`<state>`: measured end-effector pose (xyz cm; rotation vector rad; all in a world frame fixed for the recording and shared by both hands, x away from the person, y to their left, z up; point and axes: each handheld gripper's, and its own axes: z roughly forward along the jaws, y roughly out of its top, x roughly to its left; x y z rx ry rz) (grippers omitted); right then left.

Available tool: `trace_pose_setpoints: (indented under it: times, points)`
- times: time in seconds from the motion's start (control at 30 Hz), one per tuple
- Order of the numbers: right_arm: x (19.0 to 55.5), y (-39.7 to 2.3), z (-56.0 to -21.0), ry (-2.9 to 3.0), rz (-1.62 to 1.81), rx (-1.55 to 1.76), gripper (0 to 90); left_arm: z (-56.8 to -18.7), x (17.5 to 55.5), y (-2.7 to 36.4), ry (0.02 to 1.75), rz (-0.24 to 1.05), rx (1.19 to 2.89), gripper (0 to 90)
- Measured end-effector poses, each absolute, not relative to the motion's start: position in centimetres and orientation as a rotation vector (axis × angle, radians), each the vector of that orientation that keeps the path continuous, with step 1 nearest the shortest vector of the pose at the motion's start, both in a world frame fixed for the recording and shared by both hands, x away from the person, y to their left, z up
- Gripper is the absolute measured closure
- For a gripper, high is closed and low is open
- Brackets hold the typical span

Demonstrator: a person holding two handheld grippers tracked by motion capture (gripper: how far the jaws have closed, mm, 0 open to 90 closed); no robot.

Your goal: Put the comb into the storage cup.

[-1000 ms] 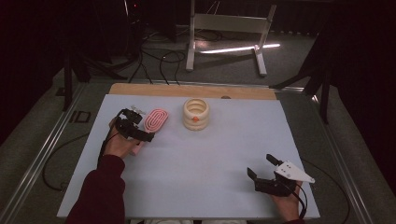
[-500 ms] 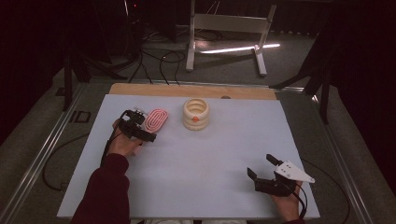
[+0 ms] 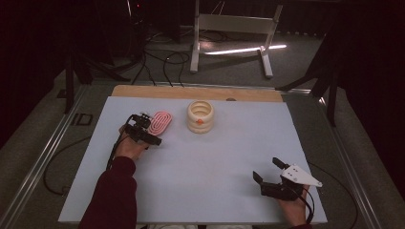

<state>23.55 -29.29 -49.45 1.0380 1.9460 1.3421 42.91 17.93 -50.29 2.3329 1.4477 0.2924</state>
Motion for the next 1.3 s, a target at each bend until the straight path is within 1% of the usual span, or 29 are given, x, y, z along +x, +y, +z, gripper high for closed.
trace_pose_setpoints:
  times: [0.1,0.3,0.33,0.4,0.5,0.63,0.9,1.1,1.3]
  points:
    - [23.6,-29.3,-49.4,1.943,1.345,1.043,8.6,-50.4,43.0,18.0,1.452,0.278,2.336,8.8]
    - [23.6,-29.4,-49.4,1.942,1.345,1.042,8.6,-50.4,43.3,18.1,1.469,0.288,2.337,19.3]
    - [23.6,-29.4,-49.4,1.943,1.344,1.042,8.6,-50.5,43.4,18.2,1.477,0.29,2.351,19.3]
    - [23.6,-29.4,-49.4,1.941,1.345,1.045,8.6,-50.4,43.5,18.3,1.491,0.291,2.342,23.7]
    - [23.6,-29.4,-49.5,1.943,1.343,1.045,8.6,-50.3,43.7,18.3,1.5,0.287,2.35,27.7]
    - [23.6,-29.3,-49.5,1.945,1.342,1.044,8.6,-50.0,44.0,18.1,1.507,0.278,2.351,39.7]
    - [23.6,-29.4,-49.5,1.943,1.341,1.046,8.6,-49.7,44.4,18.0,1.532,0.234,2.355,57.4]
    - [23.7,-29.4,-49.5,1.946,1.34,1.045,8.6,-49.6,44.6,18.0,1.559,0.205,2.351,62.5]
    - [23.7,-29.4,-49.6,1.95,1.332,1.043,8.6,-49.5,44.6,18.2,1.57,0.155,2.334,64.3]
